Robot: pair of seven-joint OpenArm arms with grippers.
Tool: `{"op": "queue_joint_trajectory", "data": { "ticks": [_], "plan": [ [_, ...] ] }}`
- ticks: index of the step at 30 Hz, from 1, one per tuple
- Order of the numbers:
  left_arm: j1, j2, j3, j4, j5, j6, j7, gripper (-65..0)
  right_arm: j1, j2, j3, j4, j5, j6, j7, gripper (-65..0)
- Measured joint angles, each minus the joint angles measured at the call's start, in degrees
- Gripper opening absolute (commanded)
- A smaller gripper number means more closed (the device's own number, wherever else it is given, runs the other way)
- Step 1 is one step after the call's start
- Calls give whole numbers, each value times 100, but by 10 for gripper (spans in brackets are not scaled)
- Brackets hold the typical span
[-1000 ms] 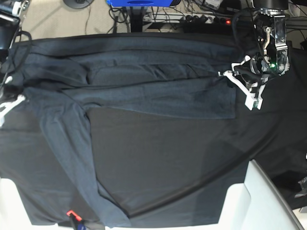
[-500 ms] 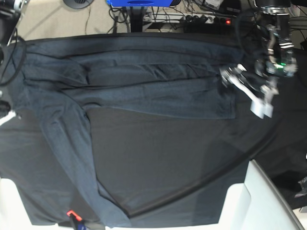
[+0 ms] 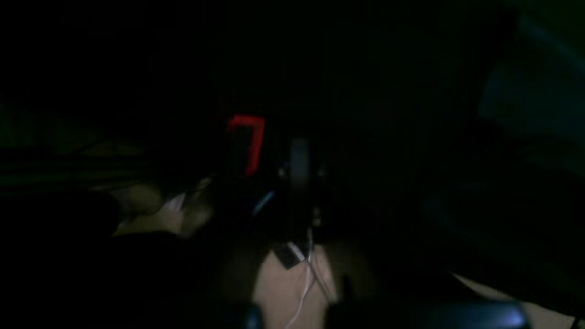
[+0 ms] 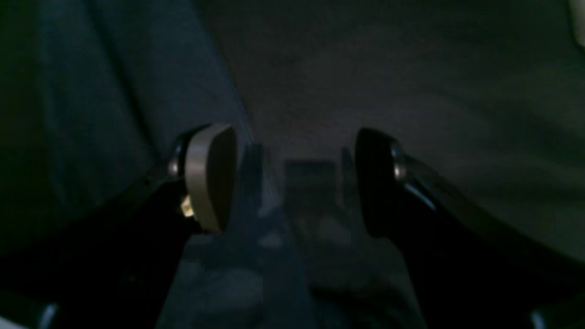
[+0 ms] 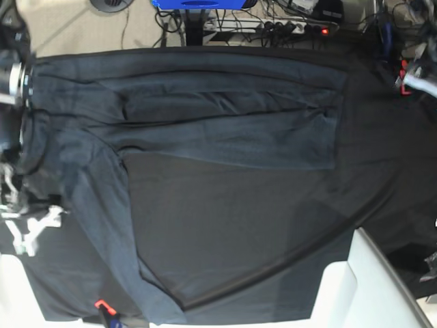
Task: Fold the T-shirt properly
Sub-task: 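Grasp the sleeve nearest the right gripper and fold it across the shirt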
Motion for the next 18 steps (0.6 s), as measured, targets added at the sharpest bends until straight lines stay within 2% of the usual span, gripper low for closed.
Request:
{"op": "queue_joint_trajectory", "data": {
  "ticks": [2, 6, 10, 11, 15, 17, 18],
  "plan": [
    [111, 35, -223, -2, 79, 0, 0, -650, 195, -33, -216, -629, -9, -2, 278, -254],
    [221, 50, -221, 0, 39, -22, -2, -650, 258, -48, -481, -1202, -26, -50, 850, -255],
    [212, 98, -216, 0, 26, -39, -2, -650, 262, -297, -553, -1606, -35, -122, 1425, -258],
    [205, 111, -216, 0, 28, -39, 0, -650, 273, -330, -551, -1696, 11, -240, 1543, -258],
    [203, 120, -216, 0, 24, -39, -2, -650, 299, -249, -551, -1784, 13, -254, 1580, -263],
    [188, 131, -214, -68, 22, -39, -4, -650, 286, -225, -549, -1794, 11, -267, 1580, -305],
    [184, 127, -214, -144, 24, -39, -9, -650, 286, -232, -549, -1797, 9, -321, 1578, -359]
  ]
}}
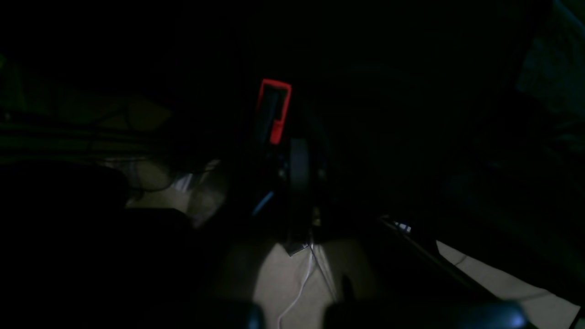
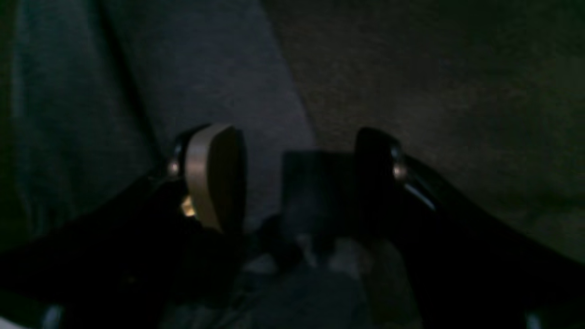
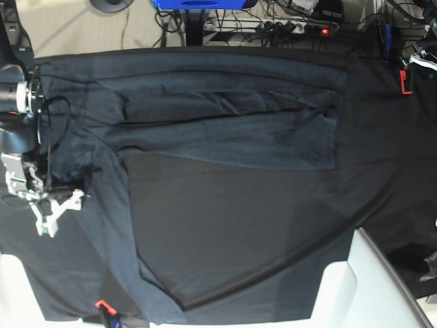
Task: Fold the T-shirt properly
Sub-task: 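Grasp the sleeve nearest the right gripper and fold it across the shirt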
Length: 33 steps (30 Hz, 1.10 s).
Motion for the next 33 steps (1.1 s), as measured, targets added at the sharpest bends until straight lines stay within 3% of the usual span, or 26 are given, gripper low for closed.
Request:
{"op": "queue_joint_trajectory", "data": {
  "ticks": [4, 6, 10, 12, 23, 27, 33],
  "plan": [
    [4, 20, 0, -170, 2, 0, 2, -650, -4, 0, 31, -2, 0, -22, -2, -650],
    [0, 17, 0, -245, -9, -2, -20, -650, -4, -2, 31, -2, 2, -11, -22, -630],
    [7, 20, 0, -295, 2, 0, -15, -650, -72, -4, 31, 127, 4, -11, -46, -650],
    [-2, 22, 0, -295, -2, -2, -15, -650, -195, -2, 31, 476, -2, -15, -455, -650],
    [-107, -9, 514, -291, 26, -2, -46, -650, -2194, -90, 63, 4996, -24, -35, -3029, -650],
    [-258, -4, 636, -297, 39, -2, -35, -650, -2994, -376, 503, 6393, 15, 20, -3630, -650],
    [-332, -11, 627, -315, 57, 17, -13, -650, -3856, -704, 562, 7941, 0, -4, -4140, -650]
  ]
}}
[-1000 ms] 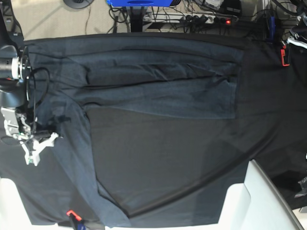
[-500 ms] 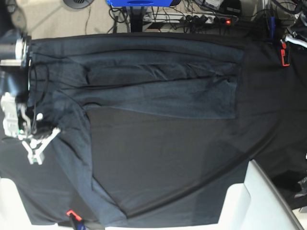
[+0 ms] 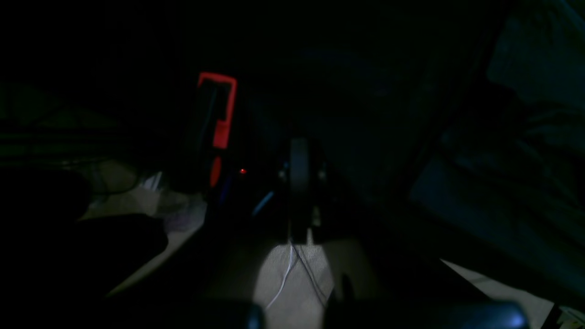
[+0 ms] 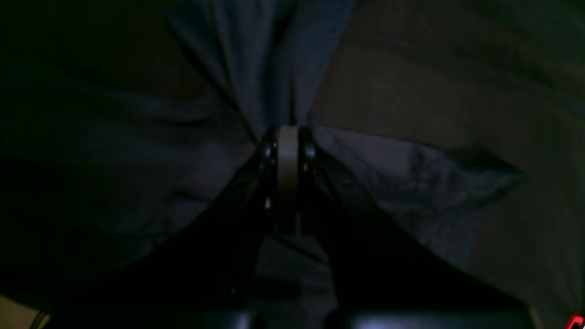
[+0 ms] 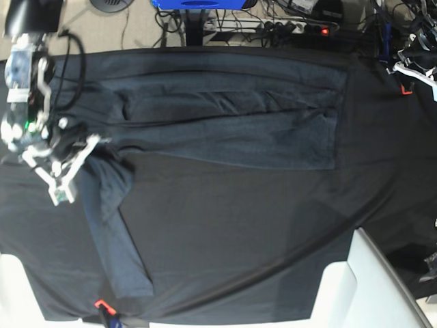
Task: Fold the T-shirt properly
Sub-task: 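Grasp the sleeve nearest the right gripper and fold it across the shirt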
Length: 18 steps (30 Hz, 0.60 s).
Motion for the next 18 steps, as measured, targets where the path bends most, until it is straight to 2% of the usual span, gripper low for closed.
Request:
{"op": "queue_joint_trajectory", "data": {
  "ticks": [5, 10, 18],
  "plan": [
    [-120, -26, 13, -225, -28, -17, -52, -650, -538, -372, 0, 557, -13, 20, -378, -650],
    [-90, -17, 4, -238, -13, -15, -22, -650, -1051, -649, -11, 772, -17, 17, -350, -650],
    [-107, -101, 4, -238, -11, -17, -37, -650, -1519, -595, 7, 824, -31, 17, -323, -650]
  ]
}}
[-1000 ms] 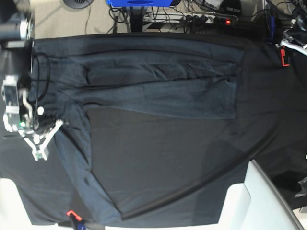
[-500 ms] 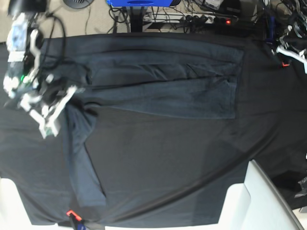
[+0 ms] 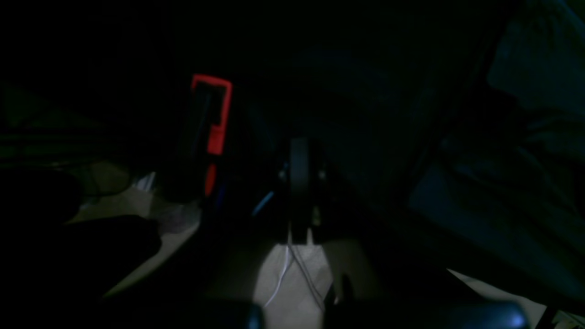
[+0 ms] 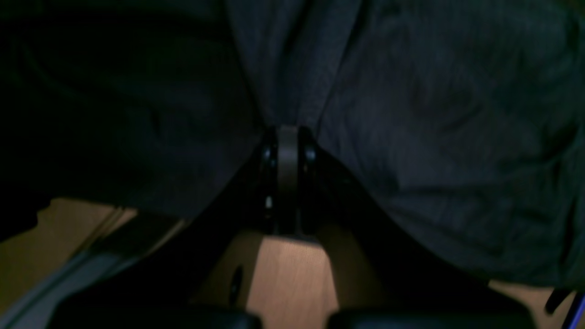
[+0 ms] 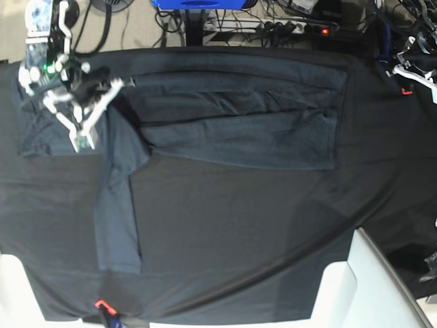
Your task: Fold the T-shirt properly
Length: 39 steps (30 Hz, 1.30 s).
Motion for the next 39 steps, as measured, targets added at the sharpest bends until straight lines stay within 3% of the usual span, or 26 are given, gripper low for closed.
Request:
{"op": "queue_joint_trajectory", "data": {
  "ticks": [8, 10, 13, 15, 19, 22, 28, 34, 39],
  "plan": [
    [2, 2, 0, 0, 0, 0, -2, -650, -155, -42, 0, -9, 13, 2, -33, -639],
    [2, -2, 0, 0, 0, 2, -4, -650, -166, -39, 0, -11, 9, 0, -68, -567],
    [2, 4, 0, 0, 0, 0, -2, -650, -164, -39, 0, -9, 7, 0, -63, -398],
    [0, 2, 0, 0, 0, 2, -4, -650, -166, -39, 0, -7, 11, 2, -66, -329],
    [0, 0, 0, 0, -2, 2, -4, -650, 68, -17, 9, 42, 9, 4, -136, -318],
    [17, -7, 0, 0, 7, 2, -4, -650, 1071, 61, 85, -227, 87, 68, -90, -317],
    [157, -4, -31, 0, -31, -4, -28, -650, 3383, 188, 302, -2959, -39, -24, 129, -320],
    [289, -4, -46, 0, -22, -4, -11, -650, 4728, 326, 245, -5904, 11, -13, 1609, -321],
    [352, 9, -48, 0, 4, 0, -2, -650, 5219, 485, 245, -7493, -22, -42, 2555, -321]
  ]
}}
